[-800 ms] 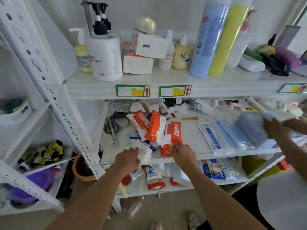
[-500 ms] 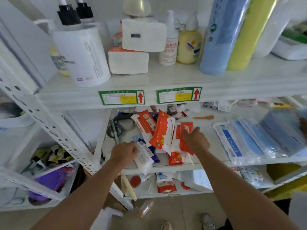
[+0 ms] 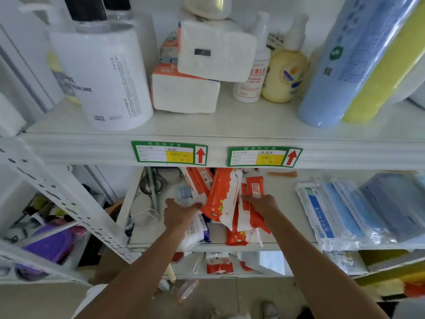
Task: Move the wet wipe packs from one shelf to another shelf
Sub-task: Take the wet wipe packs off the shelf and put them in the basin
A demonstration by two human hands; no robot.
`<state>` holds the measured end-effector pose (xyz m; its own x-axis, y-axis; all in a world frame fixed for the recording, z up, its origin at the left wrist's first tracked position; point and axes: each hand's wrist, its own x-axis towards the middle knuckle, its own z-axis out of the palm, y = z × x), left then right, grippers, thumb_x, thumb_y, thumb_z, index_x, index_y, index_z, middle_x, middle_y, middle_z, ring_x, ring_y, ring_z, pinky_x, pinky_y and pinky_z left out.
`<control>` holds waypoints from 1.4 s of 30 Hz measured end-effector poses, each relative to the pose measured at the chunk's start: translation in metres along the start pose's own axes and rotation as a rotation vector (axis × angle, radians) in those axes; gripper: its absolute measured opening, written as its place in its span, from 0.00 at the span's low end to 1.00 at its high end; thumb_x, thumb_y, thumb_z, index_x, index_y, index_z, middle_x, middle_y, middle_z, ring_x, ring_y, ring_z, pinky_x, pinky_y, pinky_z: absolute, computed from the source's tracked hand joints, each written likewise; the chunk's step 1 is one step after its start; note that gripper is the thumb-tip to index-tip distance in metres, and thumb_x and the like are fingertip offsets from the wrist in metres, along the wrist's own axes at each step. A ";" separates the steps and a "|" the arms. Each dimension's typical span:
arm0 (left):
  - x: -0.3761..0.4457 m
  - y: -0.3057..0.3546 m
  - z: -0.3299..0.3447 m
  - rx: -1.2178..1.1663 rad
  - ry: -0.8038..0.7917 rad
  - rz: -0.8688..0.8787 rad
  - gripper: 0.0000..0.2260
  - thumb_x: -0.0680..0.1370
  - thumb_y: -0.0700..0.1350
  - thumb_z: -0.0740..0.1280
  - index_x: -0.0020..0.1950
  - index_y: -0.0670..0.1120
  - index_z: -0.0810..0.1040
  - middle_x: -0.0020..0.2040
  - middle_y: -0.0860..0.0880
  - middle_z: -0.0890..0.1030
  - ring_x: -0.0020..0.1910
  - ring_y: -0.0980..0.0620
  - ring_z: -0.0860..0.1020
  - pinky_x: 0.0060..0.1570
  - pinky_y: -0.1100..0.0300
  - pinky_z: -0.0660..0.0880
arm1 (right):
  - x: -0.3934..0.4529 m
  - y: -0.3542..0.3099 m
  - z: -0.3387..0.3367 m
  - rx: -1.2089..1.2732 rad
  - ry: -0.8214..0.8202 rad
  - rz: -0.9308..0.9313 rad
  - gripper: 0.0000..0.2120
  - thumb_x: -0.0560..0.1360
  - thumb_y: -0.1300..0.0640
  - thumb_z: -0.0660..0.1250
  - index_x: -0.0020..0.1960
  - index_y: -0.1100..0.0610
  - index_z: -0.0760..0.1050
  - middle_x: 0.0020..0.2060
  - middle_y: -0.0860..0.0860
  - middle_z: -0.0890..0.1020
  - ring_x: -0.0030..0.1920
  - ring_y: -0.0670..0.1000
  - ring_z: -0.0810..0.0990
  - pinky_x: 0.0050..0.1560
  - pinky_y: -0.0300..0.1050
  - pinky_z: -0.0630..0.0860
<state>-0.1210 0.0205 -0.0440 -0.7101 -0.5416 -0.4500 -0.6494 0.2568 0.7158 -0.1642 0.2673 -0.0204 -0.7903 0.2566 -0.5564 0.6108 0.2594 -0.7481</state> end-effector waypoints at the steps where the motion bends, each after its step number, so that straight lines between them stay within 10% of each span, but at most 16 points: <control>1: 0.001 -0.003 -0.001 -0.040 0.005 0.009 0.43 0.61 0.61 0.82 0.67 0.46 0.66 0.57 0.44 0.81 0.49 0.44 0.83 0.50 0.47 0.83 | 0.000 0.001 0.000 -0.009 0.030 -0.020 0.26 0.69 0.46 0.80 0.60 0.54 0.73 0.47 0.52 0.85 0.43 0.54 0.85 0.44 0.51 0.83; 13: 0.001 -0.025 -0.010 -0.231 0.129 0.145 0.42 0.59 0.63 0.81 0.66 0.48 0.70 0.63 0.43 0.77 0.57 0.42 0.80 0.56 0.44 0.81 | -0.035 0.005 -0.012 0.323 -0.120 -0.096 0.16 0.76 0.52 0.75 0.61 0.52 0.76 0.50 0.55 0.88 0.45 0.56 0.89 0.35 0.47 0.85; 17: -0.010 -0.017 -0.035 -0.278 0.132 0.189 0.36 0.61 0.62 0.80 0.62 0.54 0.69 0.59 0.46 0.81 0.57 0.43 0.82 0.56 0.45 0.81 | -0.056 -0.008 -0.010 0.296 -0.187 -0.165 0.21 0.76 0.48 0.74 0.65 0.51 0.73 0.54 0.54 0.87 0.49 0.57 0.88 0.46 0.54 0.86; 26: -0.114 -0.016 -0.123 -0.090 0.078 0.521 0.32 0.69 0.57 0.80 0.68 0.53 0.69 0.54 0.68 0.72 0.56 0.83 0.66 0.51 0.83 0.64 | -0.159 0.005 0.015 0.135 -0.378 -0.263 0.33 0.66 0.43 0.75 0.69 0.43 0.73 0.57 0.49 0.85 0.55 0.55 0.86 0.56 0.61 0.82; 35: -0.155 -0.173 -0.226 -0.089 -0.042 0.189 0.29 0.66 0.56 0.82 0.60 0.62 0.70 0.49 0.67 0.78 0.52 0.78 0.72 0.43 0.82 0.69 | -0.286 0.101 0.150 -0.109 -0.498 -0.149 0.28 0.61 0.53 0.82 0.56 0.45 0.74 0.42 0.45 0.88 0.39 0.41 0.87 0.31 0.32 0.80; 40: -0.076 -0.298 -0.297 0.007 -0.118 0.029 0.31 0.66 0.57 0.82 0.63 0.56 0.70 0.54 0.59 0.78 0.51 0.60 0.78 0.41 0.73 0.72 | -0.309 0.179 0.280 -0.201 -0.546 0.016 0.40 0.52 0.42 0.88 0.60 0.49 0.78 0.46 0.49 0.89 0.43 0.47 0.89 0.43 0.46 0.86; 42: -0.028 -0.343 -0.315 0.085 -0.164 0.009 0.32 0.66 0.58 0.81 0.63 0.55 0.70 0.56 0.57 0.77 0.52 0.56 0.77 0.45 0.65 0.73 | -0.303 0.206 0.339 -0.129 -0.521 0.116 0.31 0.63 0.52 0.86 0.62 0.55 0.77 0.46 0.54 0.88 0.40 0.51 0.89 0.38 0.46 0.85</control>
<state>0.2077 -0.3049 -0.1085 -0.7460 -0.4032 -0.5300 -0.6589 0.3312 0.6754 0.1844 -0.0723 -0.1282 -0.6166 -0.1959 -0.7625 0.6704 0.3770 -0.6390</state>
